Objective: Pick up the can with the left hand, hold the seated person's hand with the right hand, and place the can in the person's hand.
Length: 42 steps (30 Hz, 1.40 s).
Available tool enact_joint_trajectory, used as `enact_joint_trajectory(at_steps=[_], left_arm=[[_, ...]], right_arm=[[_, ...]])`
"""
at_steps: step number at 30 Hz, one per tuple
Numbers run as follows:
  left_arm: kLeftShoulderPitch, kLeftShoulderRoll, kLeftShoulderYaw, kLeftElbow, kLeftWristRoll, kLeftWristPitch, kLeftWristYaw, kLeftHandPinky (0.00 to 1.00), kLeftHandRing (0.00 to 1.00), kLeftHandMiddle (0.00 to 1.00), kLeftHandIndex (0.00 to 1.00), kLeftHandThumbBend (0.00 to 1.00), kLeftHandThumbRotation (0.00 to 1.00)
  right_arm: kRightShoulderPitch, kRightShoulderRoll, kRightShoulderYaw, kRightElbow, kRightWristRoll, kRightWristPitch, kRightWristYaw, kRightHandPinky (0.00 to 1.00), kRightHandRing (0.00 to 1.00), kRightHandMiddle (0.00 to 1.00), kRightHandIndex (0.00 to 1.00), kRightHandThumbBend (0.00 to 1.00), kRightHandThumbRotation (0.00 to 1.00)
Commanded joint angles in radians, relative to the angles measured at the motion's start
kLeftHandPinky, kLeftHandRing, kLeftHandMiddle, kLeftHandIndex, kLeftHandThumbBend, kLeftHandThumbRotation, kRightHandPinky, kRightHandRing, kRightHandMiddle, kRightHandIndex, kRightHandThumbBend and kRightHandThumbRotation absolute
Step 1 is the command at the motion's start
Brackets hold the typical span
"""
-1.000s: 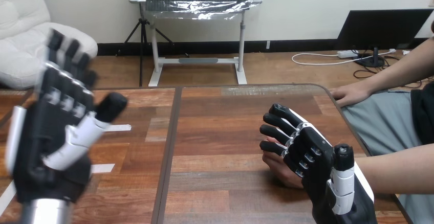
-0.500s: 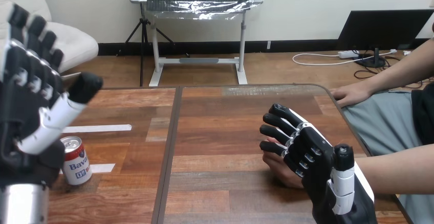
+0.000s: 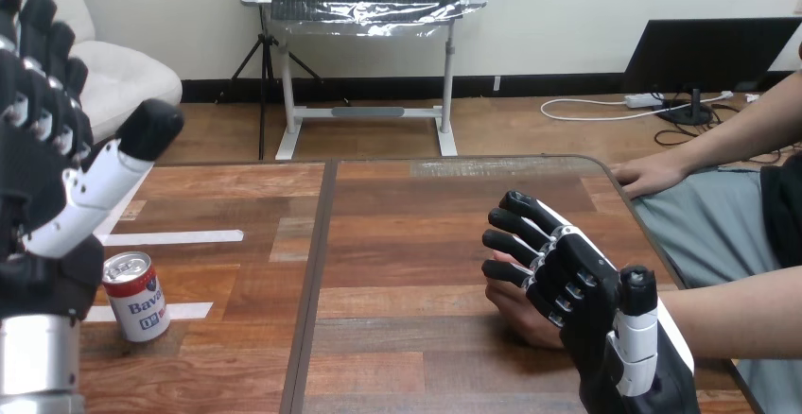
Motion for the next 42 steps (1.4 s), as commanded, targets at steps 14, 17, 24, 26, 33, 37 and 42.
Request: enact_joint_trajectory(at_steps=[14,17,24,26,33,37,42], left_arm=[[-0.088,0.078,0.048,0.018,0.159,0.067,0.02,1.0,1.0,1.0,1.0,0.09,0.34],[-0.093,0.083,0.055,0.045,0.157,0.058,0.011,1.0,1.0,1.0,1.0,0.04,0.34],[-0.101,0.115,0.07,0.127,0.175,0.035,-0.018,1.0,1.0,1.0,1.0,0.01,0.34],[-0.105,0.125,0.074,0.151,0.185,0.033,-0.025,1.0,1.0,1.0,1.0,0.0,0.34],[-0.118,0.156,0.08,0.224,0.212,0.035,-0.044,1.0,1.0,1.0,1.0,0.0,0.33],[-0.123,0.182,0.078,0.268,0.24,0.018,-0.055,1.0,1.0,1.0,1.0,0.0,0.32],[-0.134,0.19,0.082,0.32,0.248,0.022,-0.055,1.0,1.0,1.0,1.0,0.0,0.32]], right_arm=[[-0.052,0.001,-0.009,-0.027,0.001,-0.026,0.002,0.8,0.86,0.87,0.87,0.98,1.0],[-0.051,0.001,-0.008,-0.029,0.001,-0.026,0.002,0.8,0.86,0.87,0.87,0.97,1.0],[-0.057,0.001,-0.007,-0.024,0.001,-0.029,0.006,0.79,0.86,0.87,0.88,0.97,1.0],[-0.056,0.001,-0.007,-0.025,-0.001,-0.027,0.004,0.79,0.86,0.87,0.88,0.97,1.0],[-0.061,-0.001,-0.006,-0.024,0.003,-0.022,0.006,0.79,0.86,0.87,0.87,0.97,1.0],[-0.061,-0.002,-0.006,-0.025,0.003,-0.019,0.007,0.79,0.86,0.87,0.87,0.98,1.0],[-0.06,-0.002,-0.007,-0.027,0.0,-0.019,0.003,0.79,0.86,0.87,0.87,0.98,1.0]])
